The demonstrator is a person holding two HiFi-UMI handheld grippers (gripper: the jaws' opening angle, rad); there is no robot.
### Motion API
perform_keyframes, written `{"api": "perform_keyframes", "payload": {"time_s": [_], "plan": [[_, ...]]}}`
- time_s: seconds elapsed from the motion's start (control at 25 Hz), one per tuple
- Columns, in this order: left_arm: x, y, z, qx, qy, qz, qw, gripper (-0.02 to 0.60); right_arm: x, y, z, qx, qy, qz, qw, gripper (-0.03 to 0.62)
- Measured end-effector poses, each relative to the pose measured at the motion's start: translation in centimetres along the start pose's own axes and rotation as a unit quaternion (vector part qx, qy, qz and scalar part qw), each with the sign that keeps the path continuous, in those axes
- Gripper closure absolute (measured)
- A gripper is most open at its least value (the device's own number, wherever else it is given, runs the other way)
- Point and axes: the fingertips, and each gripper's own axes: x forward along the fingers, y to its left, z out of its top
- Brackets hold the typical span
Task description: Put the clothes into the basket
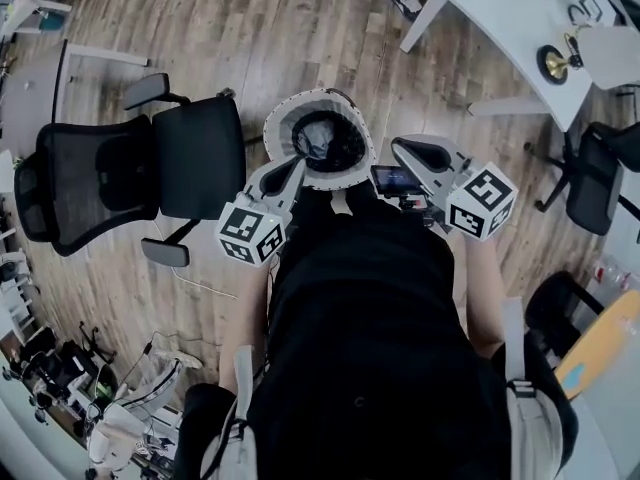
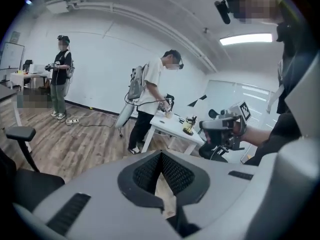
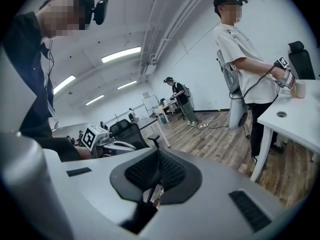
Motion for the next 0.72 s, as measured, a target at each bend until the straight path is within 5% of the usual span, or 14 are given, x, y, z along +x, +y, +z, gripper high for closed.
{"api": "perform_keyframes", "payload": {"time_s": [0.24, 0.72], "plan": [[0.0, -3.0, 2.9, -0.007, -0.043, -0.044, 0.9981, 0.570, -1.8, 0.2, 0.5, -0.019, -0.023, 0.002, 1.000, 0.577], [0.3, -2.9, 3.2, -0.014, -0.051, -0.037, 0.9979, 0.569, -3.0, 0.2, 1.4, -0.030, -0.037, 0.001, 0.999, 0.579]]}}
